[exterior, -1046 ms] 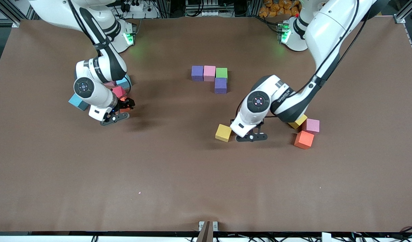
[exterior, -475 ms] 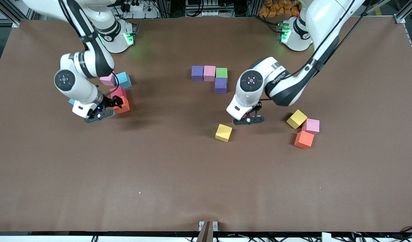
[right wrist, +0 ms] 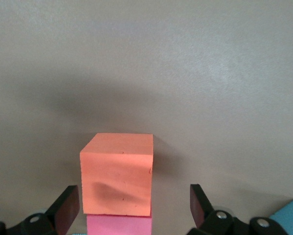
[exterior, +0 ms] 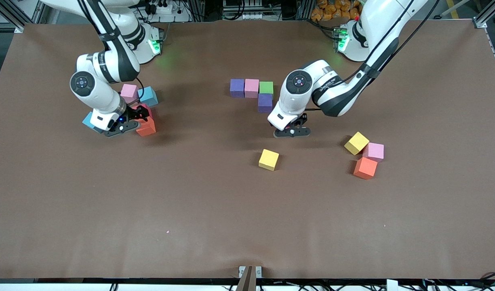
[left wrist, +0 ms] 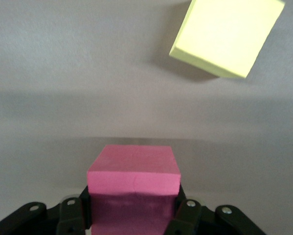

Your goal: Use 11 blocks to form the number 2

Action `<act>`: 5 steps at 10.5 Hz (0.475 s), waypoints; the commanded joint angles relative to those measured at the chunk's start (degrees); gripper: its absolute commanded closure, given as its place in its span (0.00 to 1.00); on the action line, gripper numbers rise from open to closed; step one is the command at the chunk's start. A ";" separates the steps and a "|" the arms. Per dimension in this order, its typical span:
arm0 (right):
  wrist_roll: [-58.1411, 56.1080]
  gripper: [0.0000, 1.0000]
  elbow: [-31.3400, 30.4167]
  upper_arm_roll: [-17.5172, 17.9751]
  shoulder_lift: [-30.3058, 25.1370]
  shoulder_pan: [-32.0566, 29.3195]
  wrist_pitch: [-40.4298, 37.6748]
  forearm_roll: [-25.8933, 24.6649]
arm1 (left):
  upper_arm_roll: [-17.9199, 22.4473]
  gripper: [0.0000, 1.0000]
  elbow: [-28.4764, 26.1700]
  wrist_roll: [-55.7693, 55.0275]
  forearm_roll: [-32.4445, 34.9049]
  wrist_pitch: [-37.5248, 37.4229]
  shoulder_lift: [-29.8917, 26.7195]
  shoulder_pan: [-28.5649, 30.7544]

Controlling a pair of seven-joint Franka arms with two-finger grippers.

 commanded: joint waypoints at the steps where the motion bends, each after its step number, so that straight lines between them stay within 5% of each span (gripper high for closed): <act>1: -0.11 0.00 -1.82 0.54 -0.53 -0.38 2.23 -0.46 | -1.56 0.47 -1.74 -0.09 -0.13 0.90 -1.96 0.17; 5: -0.11 0.00 -1.74 0.54 3.95 0.77 7.41 -0.20 | -1.30 0.47 1.42 -0.87 6.70 0.82 2.87 -2.03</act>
